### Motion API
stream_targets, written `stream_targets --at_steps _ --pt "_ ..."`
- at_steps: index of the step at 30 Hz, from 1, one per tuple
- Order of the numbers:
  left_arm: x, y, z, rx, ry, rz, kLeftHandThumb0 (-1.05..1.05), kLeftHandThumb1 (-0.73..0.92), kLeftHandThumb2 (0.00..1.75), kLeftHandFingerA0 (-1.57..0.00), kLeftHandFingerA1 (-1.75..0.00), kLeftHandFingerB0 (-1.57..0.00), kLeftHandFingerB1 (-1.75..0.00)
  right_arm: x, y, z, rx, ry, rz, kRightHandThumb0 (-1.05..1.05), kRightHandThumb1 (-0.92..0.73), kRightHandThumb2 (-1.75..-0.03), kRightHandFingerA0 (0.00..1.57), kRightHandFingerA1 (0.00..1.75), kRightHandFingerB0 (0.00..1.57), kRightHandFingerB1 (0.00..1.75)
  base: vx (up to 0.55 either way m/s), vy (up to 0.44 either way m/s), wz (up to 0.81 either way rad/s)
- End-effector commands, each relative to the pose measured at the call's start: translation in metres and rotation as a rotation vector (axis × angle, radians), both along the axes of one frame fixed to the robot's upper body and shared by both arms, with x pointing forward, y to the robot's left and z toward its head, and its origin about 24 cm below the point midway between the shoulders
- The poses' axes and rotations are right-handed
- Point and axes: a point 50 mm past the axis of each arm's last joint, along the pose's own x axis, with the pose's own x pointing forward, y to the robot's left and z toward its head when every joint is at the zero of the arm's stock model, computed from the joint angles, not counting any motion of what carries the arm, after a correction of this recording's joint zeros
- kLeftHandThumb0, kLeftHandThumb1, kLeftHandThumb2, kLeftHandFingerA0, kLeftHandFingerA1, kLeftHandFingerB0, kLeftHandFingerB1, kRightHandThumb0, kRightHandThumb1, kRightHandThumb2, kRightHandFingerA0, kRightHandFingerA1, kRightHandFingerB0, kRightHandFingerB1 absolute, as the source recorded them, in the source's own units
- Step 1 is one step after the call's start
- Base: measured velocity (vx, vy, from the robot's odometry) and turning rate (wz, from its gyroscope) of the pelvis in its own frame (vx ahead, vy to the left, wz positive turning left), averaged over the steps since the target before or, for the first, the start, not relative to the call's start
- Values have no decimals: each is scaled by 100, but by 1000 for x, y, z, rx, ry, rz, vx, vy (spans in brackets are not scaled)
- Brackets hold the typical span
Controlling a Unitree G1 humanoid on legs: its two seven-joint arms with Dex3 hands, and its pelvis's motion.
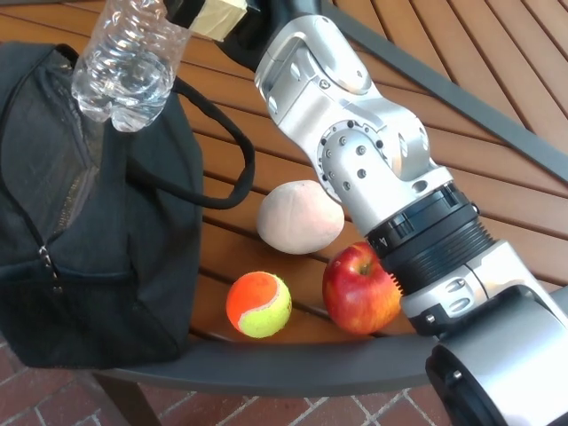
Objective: Pick up a rubric cube, an apple, a tennis ball, a soft toy, a bottle from the table and put it into the lunch box one by one
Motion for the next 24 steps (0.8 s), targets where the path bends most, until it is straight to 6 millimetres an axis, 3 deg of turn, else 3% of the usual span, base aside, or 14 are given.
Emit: stream_targets --at_steps 1,18,19,20,21,22,23,24 --pt "24 -61 8 -64 -98 -91 -60 78 63 -58 -76 -56 -58 -188 165 64 288 -10 836 -15 -26 -162 110 175 91 175 0 0 0" --pt "22 -57 8 -67 -98 -83 -60 78 63 -58 -76 -56 -58 -191 170 62 282 -4 847 -15 -26 -162 110 175 91 175 0 0 0" --pt "19 -51 3 -61 -47 -86 -17 62 86 -94 -99 -89 -90 -203 166 85 -67 -656 635 -43 -59 -68 102 123 87 83 0 0 0" --pt "16 -46 0 -57 -8 -87 -17 62 86 -94 -99 -89 -90 -219 165 97 -301 -1167 482 -43 -59 -68 102 123 87 83 0 0 0" --pt "13 -41 -3 -58 20 -78 -12 54 92 -110 -92 -105 -86 -230 164 99 -449 -1521 368 -43 -56 -72 102 123 88 88 0 0 0" --pt "10 -37 -4 -62 36 -66 -12 54 92 -110 -92 -105 -86 -234 165 98 -519 -1709 302 -43 -56 -72 102 123 88 88 0 0 0" --pt "9 -37 -5 -75 44 -50 -15 59 72 -107 -87 -104 -82 -233 165 98 -521 -1726 291 -45 -64 -70 103 126 90 92 0 0 0" --pt "9 -37 -5 -85 49 -39 -15 59 72 -107 -87 -104 -82 -233 165 97 -524 -1738 285 -45 -64 -70 103 126 90 92 0 0 0"
